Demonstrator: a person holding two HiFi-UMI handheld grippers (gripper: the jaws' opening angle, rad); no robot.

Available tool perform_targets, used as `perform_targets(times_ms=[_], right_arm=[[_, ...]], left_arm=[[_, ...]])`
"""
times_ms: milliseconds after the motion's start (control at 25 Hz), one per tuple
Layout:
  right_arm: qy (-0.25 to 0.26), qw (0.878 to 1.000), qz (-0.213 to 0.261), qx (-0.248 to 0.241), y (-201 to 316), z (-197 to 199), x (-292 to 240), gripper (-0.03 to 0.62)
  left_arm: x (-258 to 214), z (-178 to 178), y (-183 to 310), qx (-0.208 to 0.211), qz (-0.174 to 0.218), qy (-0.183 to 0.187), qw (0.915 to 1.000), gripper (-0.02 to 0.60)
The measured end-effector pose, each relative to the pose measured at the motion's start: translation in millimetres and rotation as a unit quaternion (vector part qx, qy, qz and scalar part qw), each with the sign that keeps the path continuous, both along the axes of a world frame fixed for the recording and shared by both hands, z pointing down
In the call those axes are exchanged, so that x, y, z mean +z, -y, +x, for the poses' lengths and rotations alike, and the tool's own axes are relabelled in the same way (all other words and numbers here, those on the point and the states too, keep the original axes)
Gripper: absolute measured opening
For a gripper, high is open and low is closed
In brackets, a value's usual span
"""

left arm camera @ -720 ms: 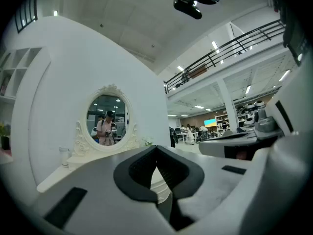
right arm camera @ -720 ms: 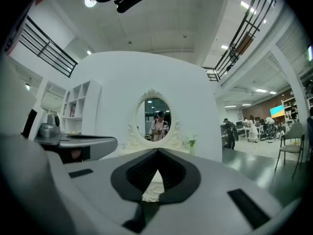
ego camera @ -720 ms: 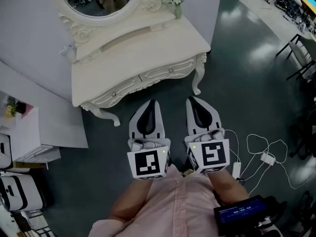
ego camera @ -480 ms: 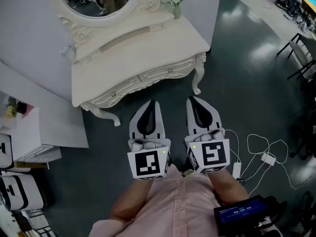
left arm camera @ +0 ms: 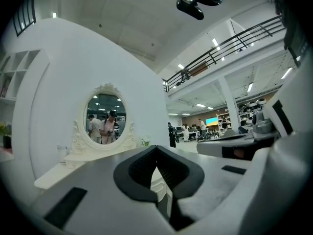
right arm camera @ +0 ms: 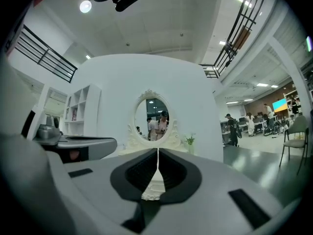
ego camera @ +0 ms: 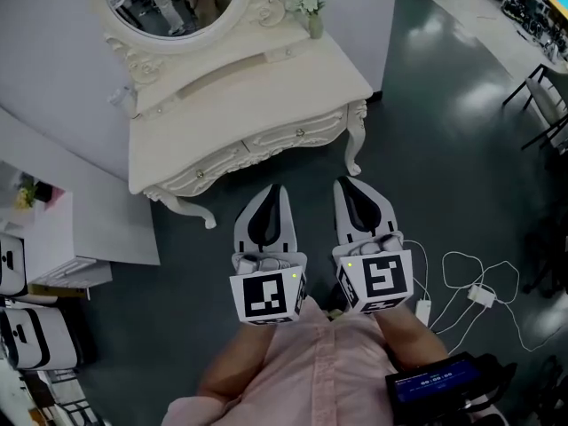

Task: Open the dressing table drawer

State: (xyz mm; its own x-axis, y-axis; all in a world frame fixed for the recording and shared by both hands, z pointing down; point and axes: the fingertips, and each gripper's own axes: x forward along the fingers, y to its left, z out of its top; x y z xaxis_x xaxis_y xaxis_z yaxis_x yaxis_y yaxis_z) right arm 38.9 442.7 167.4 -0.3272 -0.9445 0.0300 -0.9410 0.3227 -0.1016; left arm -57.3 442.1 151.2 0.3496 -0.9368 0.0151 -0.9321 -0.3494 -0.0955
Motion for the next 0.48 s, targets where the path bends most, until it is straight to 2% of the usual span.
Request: perform_targets(times_ms=[240,480], right_arm=[[0.009,1.0,-0.015,-0.013,7,19,13,0.02],[0.016,0.999,-0.028,-0.016,24,23,25,0.02]], left_arm=[[11,18,-1,-0.015,-0.012,0.013,0.9997,0.021],[18,18,19,-0.024,-0.019,0.02,0.9993,0.021]])
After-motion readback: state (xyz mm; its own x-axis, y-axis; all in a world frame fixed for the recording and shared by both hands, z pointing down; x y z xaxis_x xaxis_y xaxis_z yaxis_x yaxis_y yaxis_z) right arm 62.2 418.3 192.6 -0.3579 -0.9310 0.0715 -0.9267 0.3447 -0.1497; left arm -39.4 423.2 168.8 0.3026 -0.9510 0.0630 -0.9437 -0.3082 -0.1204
